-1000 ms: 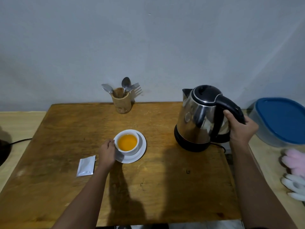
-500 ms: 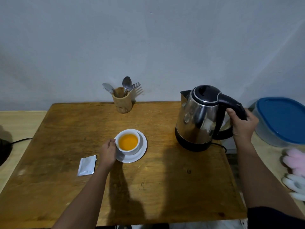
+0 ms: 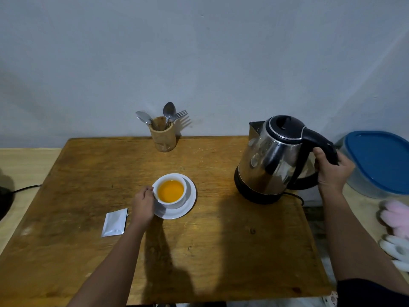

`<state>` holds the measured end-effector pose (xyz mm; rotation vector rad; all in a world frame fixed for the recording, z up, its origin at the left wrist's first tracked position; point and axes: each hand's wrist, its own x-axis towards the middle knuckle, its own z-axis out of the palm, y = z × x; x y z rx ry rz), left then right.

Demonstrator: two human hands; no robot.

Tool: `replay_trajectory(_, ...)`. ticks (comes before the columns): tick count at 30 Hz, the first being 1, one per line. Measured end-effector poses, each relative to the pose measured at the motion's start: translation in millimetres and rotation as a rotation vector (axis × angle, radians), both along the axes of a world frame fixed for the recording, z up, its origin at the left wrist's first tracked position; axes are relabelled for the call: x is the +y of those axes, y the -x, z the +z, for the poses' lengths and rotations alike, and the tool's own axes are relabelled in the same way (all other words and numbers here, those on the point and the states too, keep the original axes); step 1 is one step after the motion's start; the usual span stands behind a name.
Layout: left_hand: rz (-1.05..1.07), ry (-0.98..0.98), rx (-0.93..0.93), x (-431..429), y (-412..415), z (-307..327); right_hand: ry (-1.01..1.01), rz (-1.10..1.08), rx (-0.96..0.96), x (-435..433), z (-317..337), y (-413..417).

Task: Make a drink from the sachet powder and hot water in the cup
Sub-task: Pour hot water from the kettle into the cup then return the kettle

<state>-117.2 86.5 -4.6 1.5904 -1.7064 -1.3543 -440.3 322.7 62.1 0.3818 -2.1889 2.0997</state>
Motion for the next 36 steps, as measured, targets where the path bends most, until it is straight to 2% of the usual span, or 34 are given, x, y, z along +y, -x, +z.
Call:
replay_trajectory(10, 0.011, 0.010, 0.004, -2, 1, -6, 0.021, 0.038, -0.021, 13, -17, -2)
replay_trajectory(16, -0.002, -0.003, -0.013, -2, 0, -9, -0.117, 0.054, 0.046, 16, -20, -21)
replay_trajectory(26, -0.115, -0.003, -0.027, 0, -6, 0, -0.199, -0.036, 0.027, 14, -21, -43)
replay_trajectory(29, -0.147, 0.005, -0.048, -1, -8, -1, -0.221, -0.124, 0.151, 8, -7, -59)
replay_trajectory(32, -0.177, 0.010, -0.061, 0, -11, 0, -0.137, -0.208, 0.394, -10, 5, -85)
replay_trajectory(34, -0.202, 0.024, -0.051, -2, -14, -2, -0.087, -0.160, 0.487, -36, 11, -108)
replay_trajectory(36, -0.231, 0.039, -0.032, -5, -18, -4, -0.115, -0.008, 0.527, -77, 18, -134)
